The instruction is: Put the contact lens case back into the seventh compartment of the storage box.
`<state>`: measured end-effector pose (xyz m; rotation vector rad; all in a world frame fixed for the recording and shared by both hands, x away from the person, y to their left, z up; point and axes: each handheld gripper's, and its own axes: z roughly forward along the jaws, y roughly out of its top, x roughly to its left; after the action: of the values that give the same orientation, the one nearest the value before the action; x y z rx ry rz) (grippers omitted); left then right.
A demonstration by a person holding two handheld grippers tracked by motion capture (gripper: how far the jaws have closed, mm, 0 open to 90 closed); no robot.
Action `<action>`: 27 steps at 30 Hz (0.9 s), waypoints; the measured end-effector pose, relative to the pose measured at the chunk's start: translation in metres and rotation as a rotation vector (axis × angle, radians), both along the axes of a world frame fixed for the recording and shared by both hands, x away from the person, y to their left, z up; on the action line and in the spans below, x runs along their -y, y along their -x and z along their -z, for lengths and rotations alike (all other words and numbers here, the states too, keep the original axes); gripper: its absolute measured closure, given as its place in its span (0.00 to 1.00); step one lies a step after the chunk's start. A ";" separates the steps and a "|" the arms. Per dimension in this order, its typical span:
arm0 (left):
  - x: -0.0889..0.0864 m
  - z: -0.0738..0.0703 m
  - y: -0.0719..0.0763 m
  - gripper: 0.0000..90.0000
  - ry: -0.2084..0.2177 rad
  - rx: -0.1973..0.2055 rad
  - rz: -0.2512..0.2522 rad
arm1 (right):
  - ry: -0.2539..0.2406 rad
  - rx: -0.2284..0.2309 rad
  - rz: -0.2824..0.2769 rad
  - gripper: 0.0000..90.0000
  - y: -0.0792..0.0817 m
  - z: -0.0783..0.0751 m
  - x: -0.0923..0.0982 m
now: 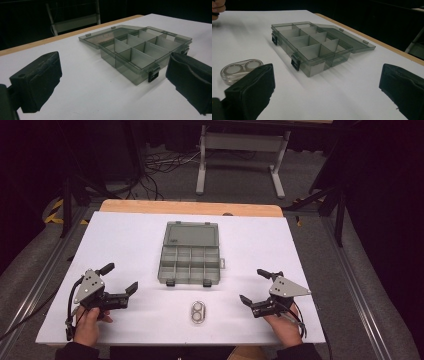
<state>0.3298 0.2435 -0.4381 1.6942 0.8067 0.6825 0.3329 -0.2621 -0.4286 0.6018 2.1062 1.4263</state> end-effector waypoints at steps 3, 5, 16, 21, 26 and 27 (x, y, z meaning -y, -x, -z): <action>0.000 0.000 0.000 0.01 0.000 0.001 -0.001 | 0.001 -0.002 0.000 0.01 0.000 0.000 0.000; 0.000 0.000 0.000 0.01 0.001 0.003 0.000 | 0.001 -0.003 0.000 0.01 0.000 0.000 0.000; -0.001 -0.001 0.001 0.01 -0.003 0.001 -0.003 | 0.007 -0.005 0.002 0.01 0.000 0.000 -0.001; -0.001 -0.001 0.001 0.01 -0.004 0.002 -0.005 | 0.012 -0.017 -0.003 0.01 -0.002 0.000 -0.002; -0.002 -0.002 0.001 0.01 -0.001 0.002 -0.006 | -0.003 -0.028 -0.015 0.01 -0.005 -0.004 -0.005; -0.002 -0.002 0.001 0.01 -0.001 0.002 -0.005 | -0.001 -0.030 -0.017 0.01 -0.006 -0.005 -0.006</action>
<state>0.3286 0.2455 -0.4363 1.6928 0.8099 0.6882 0.3392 -0.2559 -0.4238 0.6101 2.1387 1.4361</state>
